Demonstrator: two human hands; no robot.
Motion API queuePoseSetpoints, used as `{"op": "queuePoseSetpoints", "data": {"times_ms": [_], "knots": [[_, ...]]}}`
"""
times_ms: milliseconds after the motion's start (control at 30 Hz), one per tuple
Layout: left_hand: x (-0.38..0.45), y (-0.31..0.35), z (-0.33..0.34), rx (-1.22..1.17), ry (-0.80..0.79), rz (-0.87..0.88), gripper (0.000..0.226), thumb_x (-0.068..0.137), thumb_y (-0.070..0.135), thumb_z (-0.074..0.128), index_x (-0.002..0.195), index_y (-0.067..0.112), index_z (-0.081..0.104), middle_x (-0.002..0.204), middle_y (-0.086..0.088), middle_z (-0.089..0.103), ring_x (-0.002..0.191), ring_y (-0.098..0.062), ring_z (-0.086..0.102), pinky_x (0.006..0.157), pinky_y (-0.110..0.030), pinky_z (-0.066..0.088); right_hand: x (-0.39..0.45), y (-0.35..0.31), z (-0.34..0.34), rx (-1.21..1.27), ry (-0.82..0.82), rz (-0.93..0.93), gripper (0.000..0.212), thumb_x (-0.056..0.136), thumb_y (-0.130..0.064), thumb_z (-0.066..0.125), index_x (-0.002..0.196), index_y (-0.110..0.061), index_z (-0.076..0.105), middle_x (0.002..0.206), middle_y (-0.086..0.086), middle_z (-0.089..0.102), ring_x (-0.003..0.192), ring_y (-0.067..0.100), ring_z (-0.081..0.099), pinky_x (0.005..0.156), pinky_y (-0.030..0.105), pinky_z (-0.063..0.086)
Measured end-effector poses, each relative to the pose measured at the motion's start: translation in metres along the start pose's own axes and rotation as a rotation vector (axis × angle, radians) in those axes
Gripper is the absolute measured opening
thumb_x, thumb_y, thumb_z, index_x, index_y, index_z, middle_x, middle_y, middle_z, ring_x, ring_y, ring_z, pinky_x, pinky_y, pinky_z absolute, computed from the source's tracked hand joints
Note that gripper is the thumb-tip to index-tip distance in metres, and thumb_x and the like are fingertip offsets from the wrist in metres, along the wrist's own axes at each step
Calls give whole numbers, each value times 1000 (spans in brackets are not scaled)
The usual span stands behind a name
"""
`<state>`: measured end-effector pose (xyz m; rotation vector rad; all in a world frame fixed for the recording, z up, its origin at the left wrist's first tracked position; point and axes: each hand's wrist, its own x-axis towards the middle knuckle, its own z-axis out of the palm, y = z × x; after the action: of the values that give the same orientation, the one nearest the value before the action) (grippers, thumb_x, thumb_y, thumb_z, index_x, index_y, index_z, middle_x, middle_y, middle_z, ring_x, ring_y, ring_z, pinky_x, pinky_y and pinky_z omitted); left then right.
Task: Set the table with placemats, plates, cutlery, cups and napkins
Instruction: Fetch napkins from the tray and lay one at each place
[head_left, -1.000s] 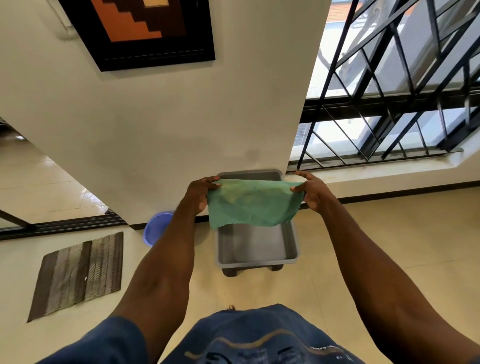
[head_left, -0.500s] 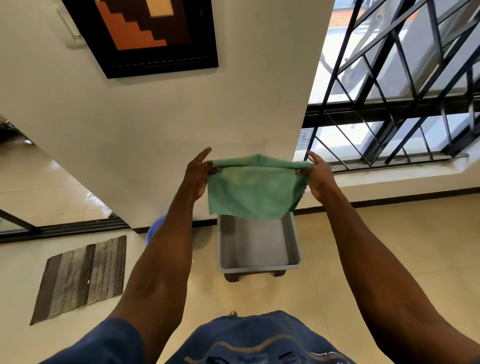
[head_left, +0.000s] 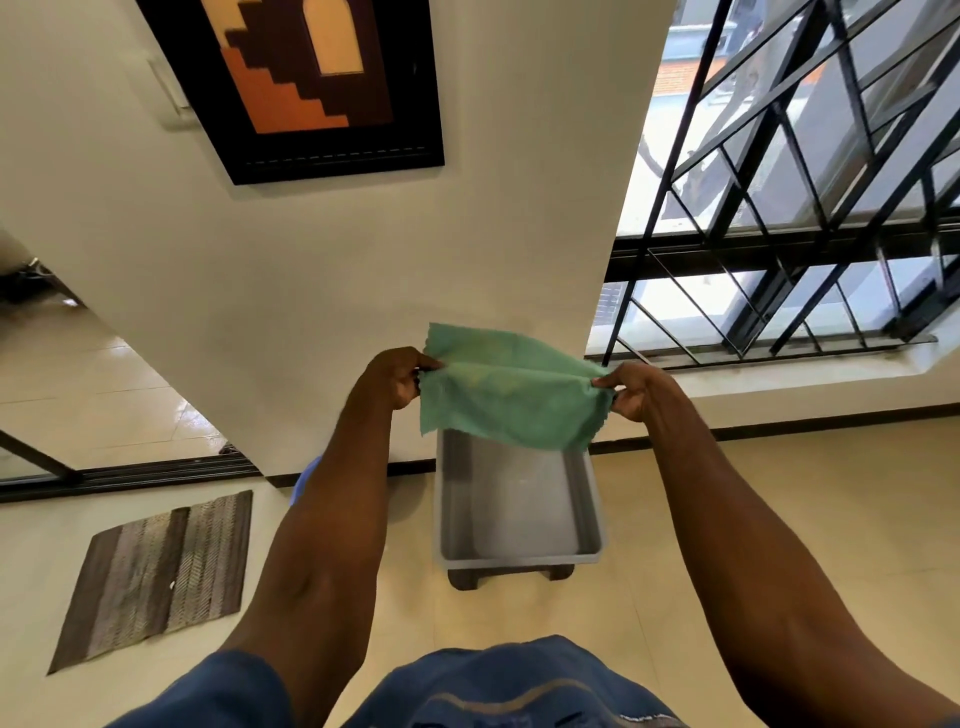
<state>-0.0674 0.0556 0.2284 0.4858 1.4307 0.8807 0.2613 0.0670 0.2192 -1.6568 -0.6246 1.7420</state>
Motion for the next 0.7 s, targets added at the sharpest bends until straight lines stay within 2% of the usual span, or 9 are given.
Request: {"op": "queuePoseSetpoints", "data": {"times_ms": [100,167,233,333,367,400,500,567,700], "knots": [[4,-9,-6,142,-15,-47,6,93,1,58,88,1,62,88,-16,65,73,-28,64,66,-39,58,-3,9,-3,-101,19,74,37,95,0,54,131,7,49,98,14,57,80,25,56,72,36,51],[4,-14,-6,169,-5,-47,7,93,3,58,89,2,63,90,-15,63,75,-28,61,72,-39,54,-7,13,-2,-133,15,84,33,96,-5,55,128,5,51,97,13,56,80,25,55,68,36,48],[1,-18,-6,179,-32,-50,7,92,2,59,87,2,64,87,-14,65,77,-27,61,76,-39,53,-11,15,1,-125,-7,71,23,98,-5,51,119,1,56,98,12,56,80,23,55,72,35,48],[-3,-19,-4,156,-124,20,18,85,-10,59,96,2,66,95,-16,68,85,-30,63,83,-40,55,-7,13,1,-57,-17,-35,26,90,7,55,115,1,60,116,17,59,95,26,58,94,38,50],[-3,-16,-4,141,-134,96,24,83,-14,58,98,3,66,97,-15,69,86,-29,64,82,-38,56,-6,9,0,-17,-16,-114,28,87,11,55,112,1,62,117,18,61,97,27,59,98,41,49],[-5,-12,-2,125,-121,195,27,83,-17,56,97,3,67,93,-13,71,84,-27,65,79,-34,57,-7,4,0,36,-24,-203,28,85,14,53,105,0,65,112,18,64,96,27,59,97,43,50],[-13,3,5,36,-78,436,27,86,-18,50,87,5,66,73,-1,74,72,-16,67,72,-24,55,-13,-17,2,182,-47,-419,25,87,11,50,95,-4,69,98,15,67,93,29,61,82,39,52],[-16,11,9,2,-41,510,29,86,-18,47,82,5,64,70,1,72,68,-14,65,69,-24,54,-16,-25,2,243,-50,-486,29,92,6,48,88,-8,74,93,12,72,87,25,66,82,37,55],[-13,13,8,-21,30,526,34,94,-10,37,80,7,64,77,-6,67,70,-20,58,67,-28,50,-19,-20,2,130,-28,-548,31,95,8,44,84,-8,68,82,7,72,77,22,66,62,32,59]]}}
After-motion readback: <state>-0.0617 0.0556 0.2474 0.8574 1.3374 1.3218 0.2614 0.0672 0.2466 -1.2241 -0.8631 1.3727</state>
